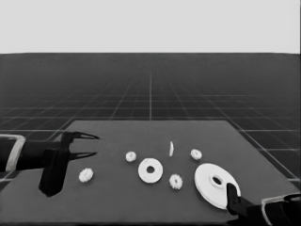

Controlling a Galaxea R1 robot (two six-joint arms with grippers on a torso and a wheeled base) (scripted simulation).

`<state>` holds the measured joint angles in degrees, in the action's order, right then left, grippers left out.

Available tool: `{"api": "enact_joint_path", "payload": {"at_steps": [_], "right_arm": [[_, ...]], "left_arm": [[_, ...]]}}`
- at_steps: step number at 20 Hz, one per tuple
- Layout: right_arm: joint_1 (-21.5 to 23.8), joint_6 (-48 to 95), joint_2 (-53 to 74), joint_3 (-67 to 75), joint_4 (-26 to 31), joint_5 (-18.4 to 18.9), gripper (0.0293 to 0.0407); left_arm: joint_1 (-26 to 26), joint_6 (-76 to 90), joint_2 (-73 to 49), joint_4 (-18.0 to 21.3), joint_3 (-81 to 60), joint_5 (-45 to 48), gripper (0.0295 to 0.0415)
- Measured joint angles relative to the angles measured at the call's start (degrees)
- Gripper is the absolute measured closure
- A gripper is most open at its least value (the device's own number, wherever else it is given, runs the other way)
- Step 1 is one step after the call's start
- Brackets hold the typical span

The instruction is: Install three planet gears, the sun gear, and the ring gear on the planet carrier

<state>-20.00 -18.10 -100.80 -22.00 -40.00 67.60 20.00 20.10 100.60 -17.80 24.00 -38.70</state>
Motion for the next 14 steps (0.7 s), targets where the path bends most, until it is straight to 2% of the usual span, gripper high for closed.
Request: {"api": "enact_joint_path", "payload": {"at_steps": [1,2,3,4,5,6,7,8,9,11,14], "right_arm": [[-3.10,0.19,-0.78,3.03,4.33,-1.33,0.0407],[-1.93,0.11,-0.46,1.69,2.55,-0.77,0.0392],[-1.25,0.07,-0.26,0.90,1.51,-0.45,0.0363],[-0.86,0.04,-0.15,0.45,0.89,-0.25,0.0332],[-0.64,0.02,-0.08,0.19,0.54,-0.14,0.0320],[-0.51,0.01,-0.05,0.04,0.33,-0.08,0.0317],[-0.43,0.01,-0.03,-0.04,0.20,-0.04,0.0316],[-0.38,0.00,-0.01,-0.09,0.13,-0.02,0.0315],[-0.36,0.00,-0.01,-0.12,0.09,0.00,0.0315],[-0.33,0.00,0.00,-0.15,0.05,0.01,0.0315],[-0.32,0.00,0.00,-0.16,0.03,0.01,0.0315]], "left_arm": [[-4.05,-0.15,-0.16,4.20,-4.08,-2.82,0.0415],[-2.56,-0.09,-0.10,2.50,-2.45,-1.69,0.0414],[-1.65,-0.05,-0.08,1.48,-1.44,-1.02,0.0396],[-1.12,-0.03,-0.06,0.88,-0.85,-0.62,0.0364],[-13.23,-27.80,0.20,-23.44,3.71,-19.80,0.0325],[-17.65,-53.97,7.89,-20.76,11.58,-38.61,0.0307],[-18.63,-65.94,14.26,-10.01,21.66,-44.23,0.0312],[-19.22,-70.92,17.84,-2.40,30.04,-44.80,0.0318],[-19.64,-72.85,20.01,2.29,35.99,-44.70,0.0323],[-20.09,-73.79,22.32,6.83,42.57,-44.64,0.0325],[-20.28,-73.76,23.49,8.81,45.92,-44.69,0.0326]]}}
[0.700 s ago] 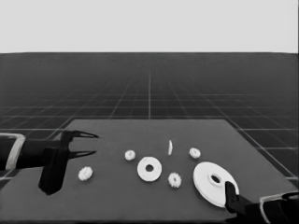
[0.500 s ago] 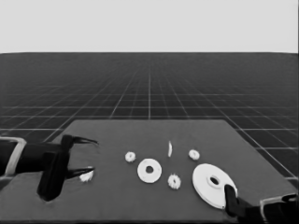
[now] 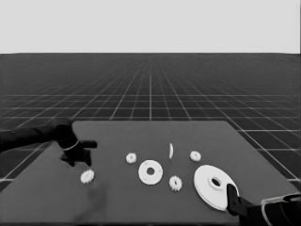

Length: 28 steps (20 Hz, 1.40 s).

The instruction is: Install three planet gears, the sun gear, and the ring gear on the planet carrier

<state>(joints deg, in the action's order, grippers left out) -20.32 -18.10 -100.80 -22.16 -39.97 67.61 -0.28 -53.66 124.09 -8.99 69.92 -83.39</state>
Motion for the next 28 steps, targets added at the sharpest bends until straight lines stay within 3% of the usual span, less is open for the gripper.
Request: {"api": "enact_joint_path", "payload": {"at_steps": [1,3,10,12,20,23,28], "right_arm": [[0.00,0.00,0.00,0.00,0.00,0.00,0.0315],[0.00,0.00,0.00,0.00,0.00,0.00,0.0315],[0.00,0.00,0.00,0.00,0.00,0.00,0.0315],[0.00,0.00,0.00,0.00,0.00,0.00,0.0315],[0.00,0.00,0.00,0.00,0.00,0.00,0.0315],[0.00,0.00,0.00,0.00,0.00,0.00,0.0315],[0.00,0.00,0.00,0.00,0.00,0.00,0.0315]], "left_arm": [[-4.97,0.53,1.17,-4.03,2.45,3.22,0.0326],[-10.08,1.43,3.05,-7.31,6.23,6.46,0.0326],[-12.26,2.10,4.30,-8.69,8.75,8.23,0.0326],[-12.28,2.11,4.31,-8.71,8.79,8.26,0.0397],[-12.27,2.11,4.32,-8.73,8.81,8.27,0.0398],[-2.82,0.22,0.72,-1.73,1.67,1.59,0.0398],[-0.22,0.13,0.38,0.35,1.06,0.08,0.0398]]}}
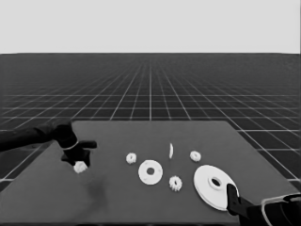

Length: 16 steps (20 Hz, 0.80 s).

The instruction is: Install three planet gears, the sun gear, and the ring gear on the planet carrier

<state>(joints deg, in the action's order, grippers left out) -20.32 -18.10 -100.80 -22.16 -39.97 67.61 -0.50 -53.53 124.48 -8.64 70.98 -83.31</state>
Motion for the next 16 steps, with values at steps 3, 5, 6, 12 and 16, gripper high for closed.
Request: {"api": "enact_joint_path", "payload": {"at_steps": [3,5,6,12,16], "right_arm": [[0.00,0.00,0.00,0.00,0.00,0.00,0.0315],[0.00,0.00,0.00,0.00,0.00,0.00,0.0315],[0.00,0.00,0.00,0.00,0.00,0.00,0.0315],[0.00,0.00,0.00,0.00,0.00,0.00,0.0315],[0.00,0.00,0.00,0.00,0.00,0.00,0.0315]], "left_arm": [[0.03,-21.13,7.53,-2.50,-7.73,-3.45,0.0398],[-0.12,-35.53,31.06,-2.67,-3.69,-6.52,0.0398],[-0.15,-36.04,36.62,-2.50,0.53,-6.63,0.0398],[-0.22,-35.00,43.59,-2.29,8.20,-6.46,0.0398],[-9.02,-31.47,44.68,-10.92,13.19,-5.07,0.0398]]}}
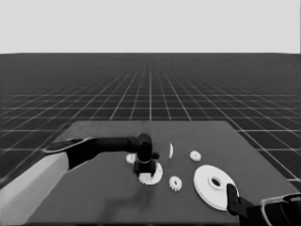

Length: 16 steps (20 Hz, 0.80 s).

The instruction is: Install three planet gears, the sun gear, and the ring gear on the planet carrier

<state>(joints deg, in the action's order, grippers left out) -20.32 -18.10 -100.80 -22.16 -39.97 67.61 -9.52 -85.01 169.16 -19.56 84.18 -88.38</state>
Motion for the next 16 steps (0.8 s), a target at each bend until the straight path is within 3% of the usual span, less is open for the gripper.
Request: {"api": "enact_joint_path", "payload": {"at_steps": [6,8,9,16], "right_arm": [[0.00,0.00,0.00,0.00,0.00,0.00,0.0315],[0.00,0.00,0.00,0.00,0.00,0.00,0.0315],[0.00,0.00,0.00,0.00,0.00,0.00,0.0315],[0.00,0.00,0.00,0.00,0.00,0.00,0.0315]], "left_arm": [[-0.97,0.61,0.22,-1.03,0.93,0.38,0.0398],[-0.99,0.62,0.22,-1.06,0.96,0.40,0.0339],[-1.00,0.63,0.23,-1.07,0.96,0.40,0.0330],[-1.01,0.63,0.23,-1.08,0.97,0.40,0.0326]]}}
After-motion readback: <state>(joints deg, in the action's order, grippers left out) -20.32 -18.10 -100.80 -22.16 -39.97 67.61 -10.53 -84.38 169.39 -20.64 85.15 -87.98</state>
